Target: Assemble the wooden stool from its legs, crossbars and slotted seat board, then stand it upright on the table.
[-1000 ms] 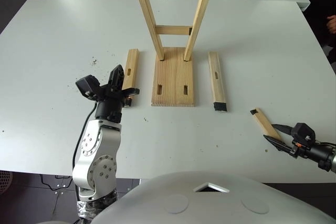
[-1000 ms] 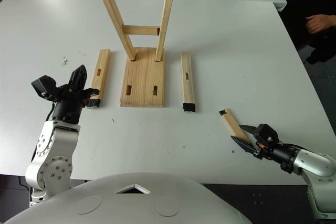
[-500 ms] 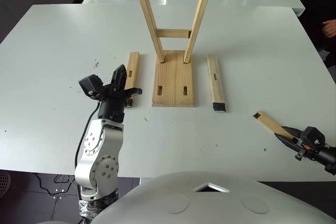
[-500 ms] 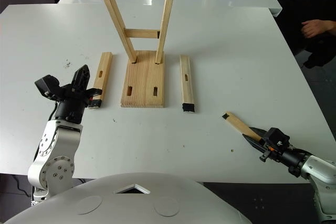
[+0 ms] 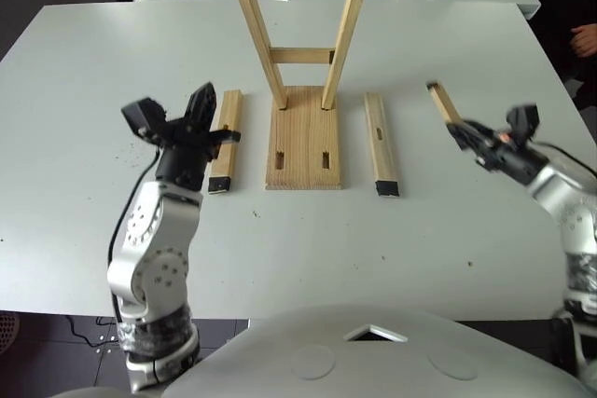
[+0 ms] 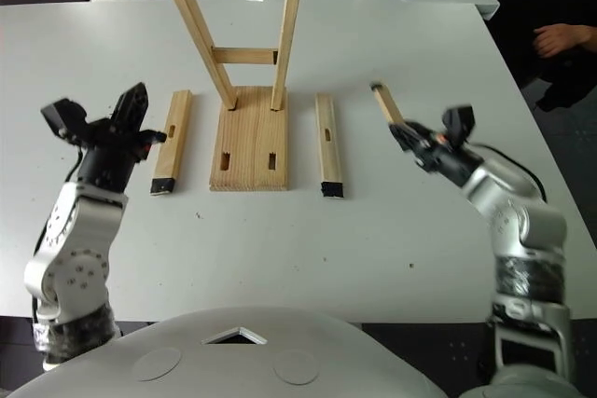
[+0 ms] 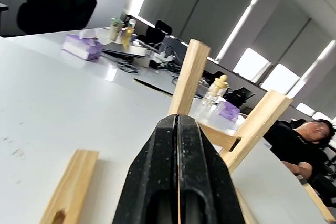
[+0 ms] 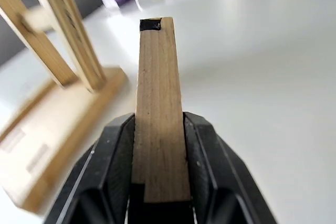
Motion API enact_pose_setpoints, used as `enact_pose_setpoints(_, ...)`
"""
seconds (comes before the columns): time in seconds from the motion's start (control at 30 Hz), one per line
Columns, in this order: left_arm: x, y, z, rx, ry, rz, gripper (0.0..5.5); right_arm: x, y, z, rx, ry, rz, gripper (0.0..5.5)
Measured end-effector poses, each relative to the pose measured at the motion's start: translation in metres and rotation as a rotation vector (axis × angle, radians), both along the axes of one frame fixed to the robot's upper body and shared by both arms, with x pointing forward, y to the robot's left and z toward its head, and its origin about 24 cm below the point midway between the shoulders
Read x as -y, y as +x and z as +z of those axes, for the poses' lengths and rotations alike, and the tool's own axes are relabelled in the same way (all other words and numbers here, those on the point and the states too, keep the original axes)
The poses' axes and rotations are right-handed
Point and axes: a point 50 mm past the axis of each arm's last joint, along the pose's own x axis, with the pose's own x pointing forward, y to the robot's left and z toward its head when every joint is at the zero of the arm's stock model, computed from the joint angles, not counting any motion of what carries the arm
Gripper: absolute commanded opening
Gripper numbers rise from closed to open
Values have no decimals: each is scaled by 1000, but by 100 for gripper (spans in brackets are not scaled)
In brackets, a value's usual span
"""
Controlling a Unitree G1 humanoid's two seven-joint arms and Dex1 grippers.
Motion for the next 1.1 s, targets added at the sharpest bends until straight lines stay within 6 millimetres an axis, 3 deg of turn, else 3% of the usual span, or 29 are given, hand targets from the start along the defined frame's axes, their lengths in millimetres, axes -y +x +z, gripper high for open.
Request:
enact_pose_setpoints(0.13,19,27,33,95,-95,-273,0,-32,19,35,102,198,89,131)
enact_pose_setpoints(0.27,22,45,53,106,-170,-465,55,-29,18,72,260,281,135,131)
enact_pose_setpoints(0.37,15,47,61,109,-217,-550,98,-32,8,84,324,286,216,131)
enact_pose_setpoints(0.5,7,43,77,133,-300,-681,160,-43,-4,81,309,286,339,131)
enact_pose_setpoints(0.77,21,34,88,81,-317,-923,287,-73,-14,81,305,373,468,131)
enact_pose_setpoints(1.1,35,26,84,30,-269,-1053,292,-93,-23,80,263,395,595,131)
